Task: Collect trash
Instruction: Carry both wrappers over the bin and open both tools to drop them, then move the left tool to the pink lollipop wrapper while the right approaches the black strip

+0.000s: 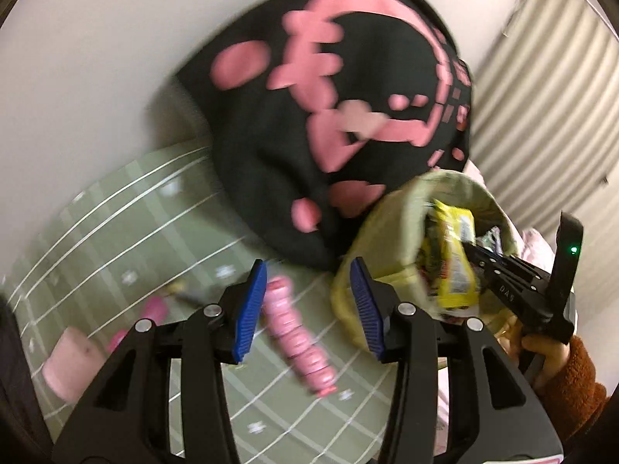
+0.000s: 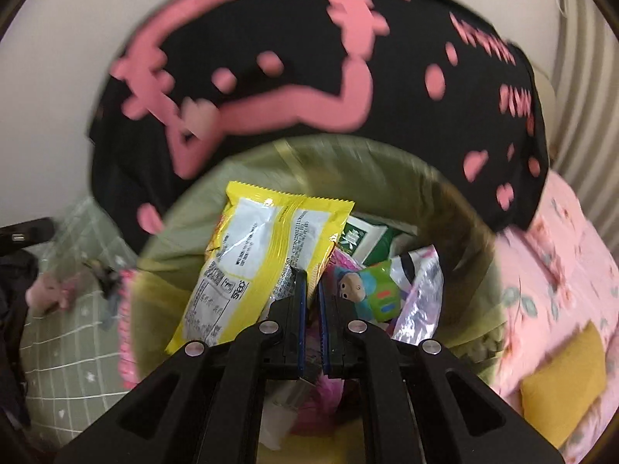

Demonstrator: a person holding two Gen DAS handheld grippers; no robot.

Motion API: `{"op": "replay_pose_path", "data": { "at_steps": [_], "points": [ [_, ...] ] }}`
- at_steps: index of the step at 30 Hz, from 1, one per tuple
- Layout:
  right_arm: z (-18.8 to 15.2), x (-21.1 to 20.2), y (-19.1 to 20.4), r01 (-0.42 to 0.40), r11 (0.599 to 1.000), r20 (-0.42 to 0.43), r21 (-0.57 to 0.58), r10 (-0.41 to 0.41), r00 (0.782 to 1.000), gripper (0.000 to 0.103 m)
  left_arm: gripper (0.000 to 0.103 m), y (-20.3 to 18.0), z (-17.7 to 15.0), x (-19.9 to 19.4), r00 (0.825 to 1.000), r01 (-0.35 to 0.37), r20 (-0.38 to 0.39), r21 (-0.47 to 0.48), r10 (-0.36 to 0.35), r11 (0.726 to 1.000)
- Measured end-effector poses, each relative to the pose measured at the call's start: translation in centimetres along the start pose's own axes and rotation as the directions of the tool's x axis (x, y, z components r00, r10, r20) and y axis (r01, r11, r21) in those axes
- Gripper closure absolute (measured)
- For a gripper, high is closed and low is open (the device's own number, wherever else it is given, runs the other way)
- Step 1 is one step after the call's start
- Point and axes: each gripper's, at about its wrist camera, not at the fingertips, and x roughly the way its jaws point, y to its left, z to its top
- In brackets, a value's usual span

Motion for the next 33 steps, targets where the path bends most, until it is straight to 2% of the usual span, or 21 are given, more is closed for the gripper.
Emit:
{"op": "replay_pose_path", "data": {
  "at_steps": [2,5,7,11,15,21,27,33],
  "points": [
    [-0.3,0.2,0.0,0.015,1.000,-0.008,-0.002,-0.015,1.000,0.096,0.060,1.9,-0.8,-0.2,1.000,-0.022,-0.005,-0.042,0.022,0.999],
    [-0.4,-0.7,-0.3,-0.023,0.999,0.016,0.031,0.022,1.000,0.095,0.060,4.8,-2.0,-0.6,0.999,-0.051,-0.016,-0.103,0.050,0.993],
    [-0.7,-1.6,-0.5,-0.017,0.999,0.040,0.044,0.015,0.999,0.093,0.060,5.9,-2.6,-0.9,0.998,-0.063,-0.016,-0.127,0.061,0.990],
    [-1.1,-3.3,-0.6,-0.016,0.998,0.076,0.052,0.012,0.997,0.070,0.057,7.9,-3.6,-1.9,0.996,-0.091,-0.001,-0.147,0.092,0.985],
    [-1.2,-4.8,-0.3,0.005,0.999,0.104,0.046,-0.009,0.995,0.069,0.056,9.0,-4.2,-2.8,0.989,-0.138,0.028,-0.136,0.143,0.981],
    [-1.2,-6.5,1.0,-0.037,0.998,0.145,0.053,0.029,0.989,0.069,0.056,10.9,-5.0,-3.8,0.975,-0.208,0.048,-0.126,0.216,0.970],
    [-1.1,-7.1,5.0,-0.103,0.995,0.158,0.006,0.101,0.982,0.069,0.056,10.9,-5.8,-4.0,0.971,-0.230,0.047,-0.086,0.235,0.969],
    [-1.5,-6.2,9.9,-0.180,0.982,0.136,-0.063,0.187,0.973,0.069,0.056,10.8,-6.4,-4.5,0.969,-0.238,0.050,-0.050,0.241,0.970]
  ]
}}
